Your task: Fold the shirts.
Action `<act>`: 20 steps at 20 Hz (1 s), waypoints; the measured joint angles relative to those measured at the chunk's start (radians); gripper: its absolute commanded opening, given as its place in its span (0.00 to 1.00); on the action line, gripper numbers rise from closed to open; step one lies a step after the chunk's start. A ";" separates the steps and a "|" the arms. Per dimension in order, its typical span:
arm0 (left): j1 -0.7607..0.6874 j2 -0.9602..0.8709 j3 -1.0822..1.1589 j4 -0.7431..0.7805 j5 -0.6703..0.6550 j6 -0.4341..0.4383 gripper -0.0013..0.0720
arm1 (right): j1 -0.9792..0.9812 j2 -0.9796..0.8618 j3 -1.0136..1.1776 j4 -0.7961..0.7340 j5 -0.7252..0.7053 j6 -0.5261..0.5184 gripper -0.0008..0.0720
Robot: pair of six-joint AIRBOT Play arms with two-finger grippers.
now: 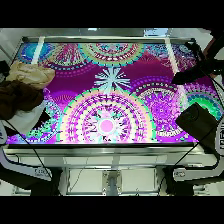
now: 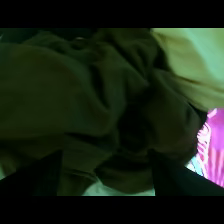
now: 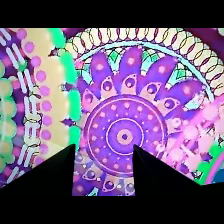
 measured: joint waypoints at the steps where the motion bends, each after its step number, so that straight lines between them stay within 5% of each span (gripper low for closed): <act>1: 0.040 0.000 0.000 -0.009 0.007 -0.021 0.87 | 0.000 0.000 0.000 0.002 -0.020 -0.010 0.57; 6: 0.251 -0.004 -0.001 -0.151 0.037 -0.064 0.87 | 0.000 0.000 0.000 0.152 -0.082 0.004 0.57; 10: 0.383 -0.040 -0.001 -0.398 0.019 -0.002 0.87 | 0.000 0.000 0.000 0.332 -0.096 0.013 0.57; 20: 0.463 -0.117 0.000 -0.538 0.031 0.068 0.87 | 0.000 0.000 0.000 0.516 -0.043 0.180 0.57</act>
